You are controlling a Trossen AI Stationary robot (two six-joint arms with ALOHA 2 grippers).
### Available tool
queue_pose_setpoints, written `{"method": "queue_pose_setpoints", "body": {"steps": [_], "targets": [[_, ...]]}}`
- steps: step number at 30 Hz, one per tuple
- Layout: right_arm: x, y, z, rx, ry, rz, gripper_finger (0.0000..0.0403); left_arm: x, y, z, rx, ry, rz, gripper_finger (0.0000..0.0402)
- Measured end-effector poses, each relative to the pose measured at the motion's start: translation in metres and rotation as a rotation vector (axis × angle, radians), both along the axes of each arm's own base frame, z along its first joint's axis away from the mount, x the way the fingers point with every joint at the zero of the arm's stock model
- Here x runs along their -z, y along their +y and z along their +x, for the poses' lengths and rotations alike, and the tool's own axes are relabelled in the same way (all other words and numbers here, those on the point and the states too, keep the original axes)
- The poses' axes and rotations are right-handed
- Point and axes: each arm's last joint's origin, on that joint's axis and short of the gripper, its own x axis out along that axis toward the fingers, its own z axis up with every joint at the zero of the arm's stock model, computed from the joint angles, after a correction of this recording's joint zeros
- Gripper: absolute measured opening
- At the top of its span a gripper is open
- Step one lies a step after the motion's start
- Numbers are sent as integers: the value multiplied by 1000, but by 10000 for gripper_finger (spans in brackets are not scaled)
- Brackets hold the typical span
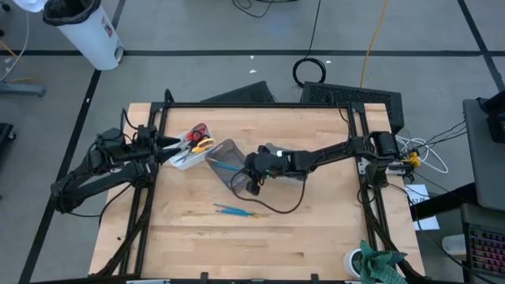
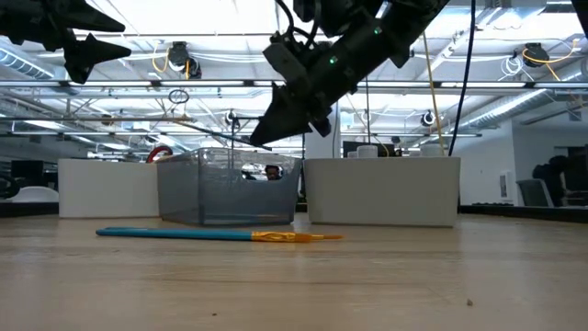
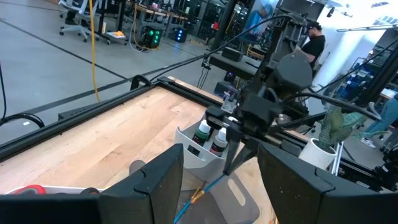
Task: Pick & Place Paint Supplies
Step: Put the blue paintbrush into the black bin
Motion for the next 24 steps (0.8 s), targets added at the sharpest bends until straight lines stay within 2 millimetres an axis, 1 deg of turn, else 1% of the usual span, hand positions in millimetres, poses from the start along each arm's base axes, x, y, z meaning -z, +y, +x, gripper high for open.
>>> {"method": "queue_pose_setpoints", "body": {"steps": [10, 16, 24], "targets": [[5, 0, -4, 8, 63, 9, 0, 0, 0, 0, 0, 1, 0, 214], [5, 0, -4, -17, 66, -22, 0, 0, 0, 0, 0, 0, 0, 214], [5, 0, -4, -15, 65, -19, 0, 0, 0, 0, -1, 0, 0, 214]]}}
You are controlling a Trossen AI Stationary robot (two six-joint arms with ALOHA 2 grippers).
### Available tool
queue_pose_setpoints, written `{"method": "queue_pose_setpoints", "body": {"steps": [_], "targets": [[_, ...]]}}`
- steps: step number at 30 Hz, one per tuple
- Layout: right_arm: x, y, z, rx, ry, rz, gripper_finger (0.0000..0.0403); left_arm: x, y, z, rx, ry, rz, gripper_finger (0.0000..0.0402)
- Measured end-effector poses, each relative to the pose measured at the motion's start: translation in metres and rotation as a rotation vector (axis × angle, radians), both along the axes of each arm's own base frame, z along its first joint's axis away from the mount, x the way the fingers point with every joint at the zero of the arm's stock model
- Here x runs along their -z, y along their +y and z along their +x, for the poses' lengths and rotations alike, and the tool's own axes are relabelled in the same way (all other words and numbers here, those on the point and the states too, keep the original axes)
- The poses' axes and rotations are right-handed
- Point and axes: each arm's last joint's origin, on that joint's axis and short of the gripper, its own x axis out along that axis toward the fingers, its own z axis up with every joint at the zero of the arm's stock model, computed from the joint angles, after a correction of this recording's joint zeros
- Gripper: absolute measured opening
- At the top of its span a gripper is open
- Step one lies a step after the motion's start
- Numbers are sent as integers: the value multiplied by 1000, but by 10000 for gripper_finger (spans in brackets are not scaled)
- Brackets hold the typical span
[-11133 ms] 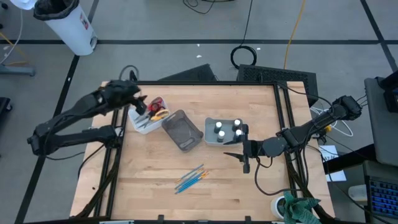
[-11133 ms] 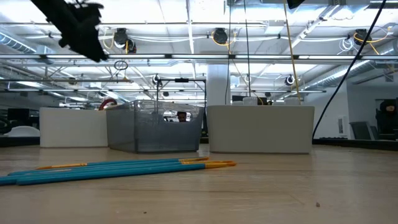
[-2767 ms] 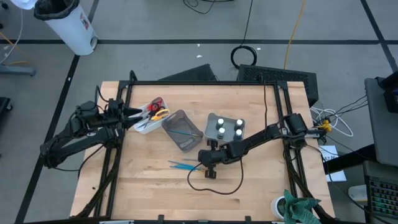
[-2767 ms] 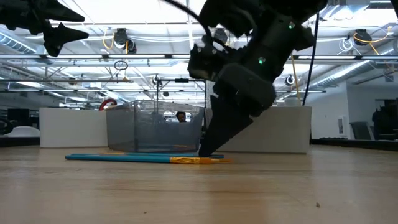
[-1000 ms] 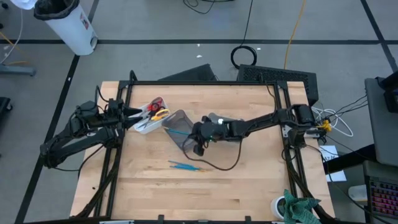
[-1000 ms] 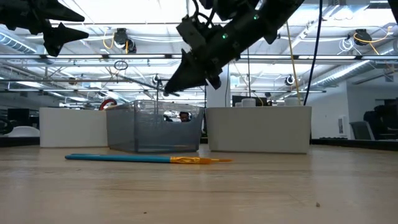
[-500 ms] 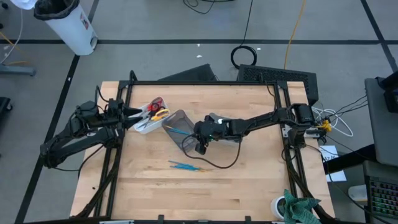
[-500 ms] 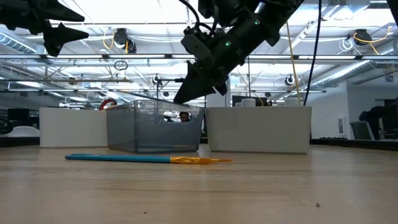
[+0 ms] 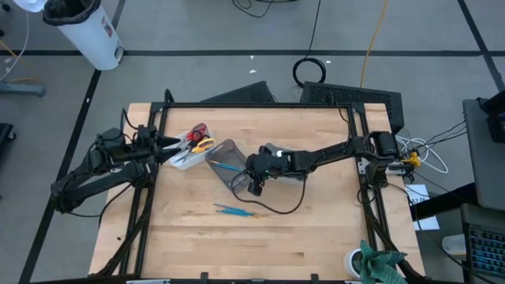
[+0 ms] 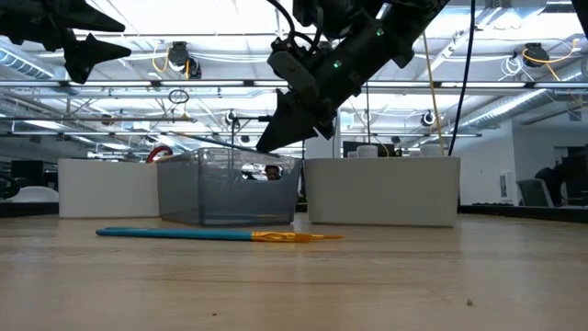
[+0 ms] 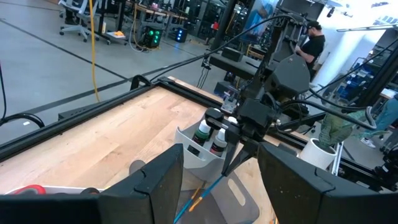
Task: Pick & Place Paint Supplies
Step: Put the blue paintbrush into the black bin
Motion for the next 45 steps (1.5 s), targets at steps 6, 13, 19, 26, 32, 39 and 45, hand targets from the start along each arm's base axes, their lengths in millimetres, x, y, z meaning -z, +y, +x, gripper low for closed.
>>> {"method": "queue_pose_setpoints", "body": {"steps": [6, 13, 19, 26, 32, 39, 45], "targets": [[0, 0, 0, 1, 0, 1, 0, 0, 0, 0, 0, 0, 0, 214], [0, 0, 0, 38, -7, 42, 0, 0, 0, 0, 1, 0, 0, 214], [0, -1, 0, 25, 2, 20, 0, 0, 0, 0, 0, 0, 0, 214], [4, -5, -4, 65, 53, -23, 0, 0, 0, 0, 1, 0, 0, 214], [4, -4, -4, 59, 54, -26, 0, 0, 0, 0, 0, 0, 0, 214], [4, -4, -4, 29, 70, -59, 0, 0, 0, 0, 0, 0, 0, 214], [4, -4, -4, 33, 69, -54, 0, 0, 0, 0, 0, 0, 0, 214]]}}
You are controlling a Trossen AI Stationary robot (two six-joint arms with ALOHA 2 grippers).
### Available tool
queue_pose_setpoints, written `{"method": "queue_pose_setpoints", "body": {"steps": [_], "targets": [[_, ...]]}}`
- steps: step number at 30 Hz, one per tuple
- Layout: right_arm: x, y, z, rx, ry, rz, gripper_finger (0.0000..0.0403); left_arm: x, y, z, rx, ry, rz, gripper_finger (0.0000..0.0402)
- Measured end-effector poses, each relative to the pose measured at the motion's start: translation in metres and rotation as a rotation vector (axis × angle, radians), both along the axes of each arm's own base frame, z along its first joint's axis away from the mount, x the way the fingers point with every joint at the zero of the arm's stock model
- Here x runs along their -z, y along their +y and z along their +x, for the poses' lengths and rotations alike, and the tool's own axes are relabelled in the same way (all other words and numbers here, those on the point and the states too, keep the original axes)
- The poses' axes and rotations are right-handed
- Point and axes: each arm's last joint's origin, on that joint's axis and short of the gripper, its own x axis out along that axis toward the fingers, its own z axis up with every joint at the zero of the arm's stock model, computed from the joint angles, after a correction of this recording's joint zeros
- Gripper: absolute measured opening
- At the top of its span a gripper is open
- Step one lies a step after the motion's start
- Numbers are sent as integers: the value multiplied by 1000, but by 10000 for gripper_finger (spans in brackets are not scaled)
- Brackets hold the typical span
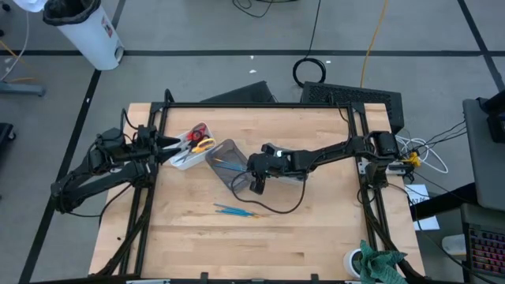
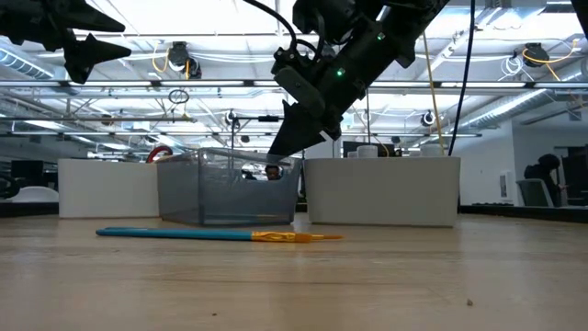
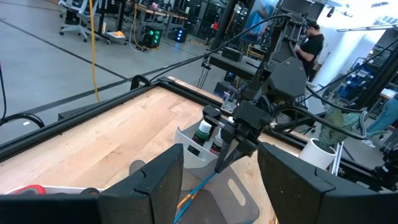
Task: Pick & Place Paint Supplies
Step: Put the blue paintbrush into the black bin
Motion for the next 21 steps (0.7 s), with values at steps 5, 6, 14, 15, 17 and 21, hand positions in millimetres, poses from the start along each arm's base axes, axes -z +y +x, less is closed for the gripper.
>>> {"method": "queue_pose_setpoints", "body": {"steps": [5, 6, 14, 15, 17, 21], "targets": [[0, 0, 0, 1, 0, 0, 0, 0, 0, 0, 0, 0, 0, 214], [0, 0, 0, 0, -1, 1, 0, 0, 0, 0, 0, 0, 0, 214], [0, 0, 0, 5, -6, 6, 0, 0, 0, 0, 0, 0, 0, 214], [0, 0, 0, 12, -7, 13, 0, 0, 0, 0, 0, 0, 0, 214], [0, 0, 0, 15, -8, 17, 0, 0, 0, 0, 0, 0, 0, 214], [0, 0, 0, 10, -6, 22, 0, 0, 0, 0, 0, 0, 0, 214]]}}
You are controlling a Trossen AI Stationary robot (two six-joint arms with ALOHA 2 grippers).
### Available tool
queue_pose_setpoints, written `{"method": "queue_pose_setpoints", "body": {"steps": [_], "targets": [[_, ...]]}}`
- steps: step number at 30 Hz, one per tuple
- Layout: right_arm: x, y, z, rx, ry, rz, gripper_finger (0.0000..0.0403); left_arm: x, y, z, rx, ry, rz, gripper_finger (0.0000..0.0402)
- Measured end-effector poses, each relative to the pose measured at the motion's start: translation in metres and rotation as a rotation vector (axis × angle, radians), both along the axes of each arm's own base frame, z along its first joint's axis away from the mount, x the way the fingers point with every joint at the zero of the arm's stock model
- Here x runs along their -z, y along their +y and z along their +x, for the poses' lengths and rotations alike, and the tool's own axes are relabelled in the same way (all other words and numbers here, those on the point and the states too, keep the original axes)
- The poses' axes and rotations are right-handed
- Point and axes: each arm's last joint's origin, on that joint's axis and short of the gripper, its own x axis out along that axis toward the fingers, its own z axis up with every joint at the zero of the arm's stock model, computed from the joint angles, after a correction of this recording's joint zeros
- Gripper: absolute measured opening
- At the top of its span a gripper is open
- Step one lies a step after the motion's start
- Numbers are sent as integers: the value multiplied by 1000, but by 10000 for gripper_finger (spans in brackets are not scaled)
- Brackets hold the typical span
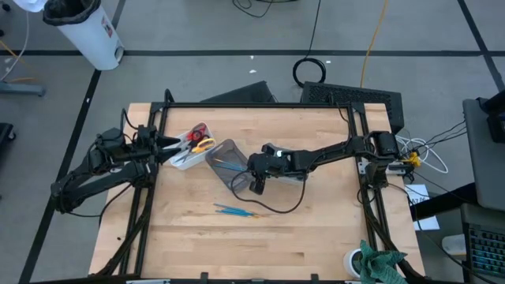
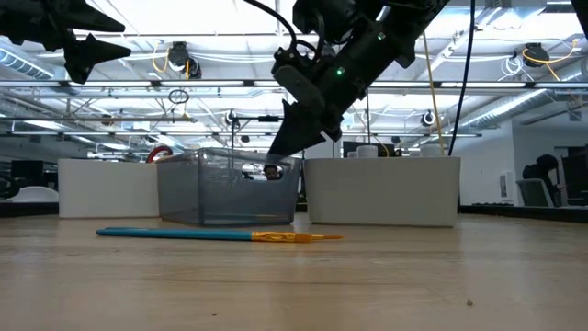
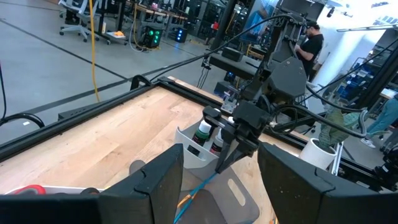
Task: Pick & Place Paint Supplies
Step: Put the blue paintbrush into the black bin
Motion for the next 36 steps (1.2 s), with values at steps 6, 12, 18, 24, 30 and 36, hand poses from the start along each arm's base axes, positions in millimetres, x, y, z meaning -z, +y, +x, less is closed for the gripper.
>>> {"method": "queue_pose_setpoints", "body": {"steps": [6, 12, 18, 24, 30, 36], "targets": [[1, 1, 0, -14, 7, 13, 0, 0, 0, 0, 0, 0, 0, 214], [1, 1, 0, -14, 8, 13, 0, 0, 0, 0, 1, 0, 0, 214], [1, 1, -1, -14, 14, 13, 0, 0, 0, 0, 0, 0, 0, 214], [1, 1, -1, -14, 15, 13, 0, 0, 0, 0, 1, 0, 0, 214], [1, 1, -1, -14, 16, 13, 0, 0, 0, 0, 1, 0, 0, 214], [1, 0, -1, -11, 15, 10, 0, 0, 0, 0, 0, 0, 0, 214]]}}
